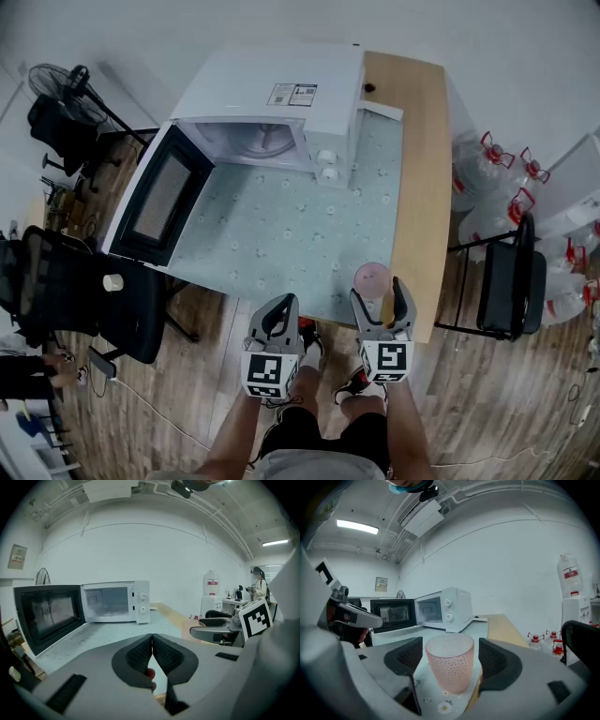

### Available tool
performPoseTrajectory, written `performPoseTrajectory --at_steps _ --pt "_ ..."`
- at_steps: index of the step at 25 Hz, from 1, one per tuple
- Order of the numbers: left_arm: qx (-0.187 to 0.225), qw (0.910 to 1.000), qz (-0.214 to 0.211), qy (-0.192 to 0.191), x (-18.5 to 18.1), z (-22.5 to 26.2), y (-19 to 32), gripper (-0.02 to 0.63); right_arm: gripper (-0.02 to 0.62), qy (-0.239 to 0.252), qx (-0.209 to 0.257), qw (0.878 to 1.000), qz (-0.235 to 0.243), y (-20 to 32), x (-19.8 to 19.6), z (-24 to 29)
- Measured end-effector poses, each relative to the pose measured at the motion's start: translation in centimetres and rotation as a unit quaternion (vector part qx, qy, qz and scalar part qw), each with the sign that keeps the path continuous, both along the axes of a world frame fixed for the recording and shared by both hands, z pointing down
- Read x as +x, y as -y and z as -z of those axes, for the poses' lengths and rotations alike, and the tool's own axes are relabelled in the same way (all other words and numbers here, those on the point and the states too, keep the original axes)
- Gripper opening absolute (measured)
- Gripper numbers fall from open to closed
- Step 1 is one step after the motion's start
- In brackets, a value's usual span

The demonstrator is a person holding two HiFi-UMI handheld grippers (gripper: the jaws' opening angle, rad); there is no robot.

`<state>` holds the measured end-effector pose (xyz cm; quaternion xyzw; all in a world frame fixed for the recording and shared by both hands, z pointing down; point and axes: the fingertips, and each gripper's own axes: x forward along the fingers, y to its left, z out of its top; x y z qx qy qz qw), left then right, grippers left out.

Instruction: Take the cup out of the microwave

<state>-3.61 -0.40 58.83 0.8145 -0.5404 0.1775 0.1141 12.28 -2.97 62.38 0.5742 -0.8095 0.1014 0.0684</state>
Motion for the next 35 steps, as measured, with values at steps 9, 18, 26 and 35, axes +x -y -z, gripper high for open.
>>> performPoseTrajectory --at_steps 9,18,26,35 --pt "0.027 0.9996 -0.004 -0.005 0.5 3.5 0.7 0.023 0.356 -0.001 0.022 1.0 0.006 0.4 0.2 4.3" --pt "0.07 0.9975 -0.004 -0.011 0.6 9.1 2.4 0.023 0.354 -0.01 0.054 0.998 0.015 1.7 -0.1 10.0" --pt "0.092 0.9957 0.005 -0.006 -1.0 13.5 3.1 0.023 0.332 0.0 0.079 0.996 0.045 2.5 -2.3 15.5" --pt "0.118 0.9927 0.025 -0.003 -3.1 17.4 3.1 0.024 0.223 -0.001 0.094 0.993 0.064 2.3 -5.0 19.2"
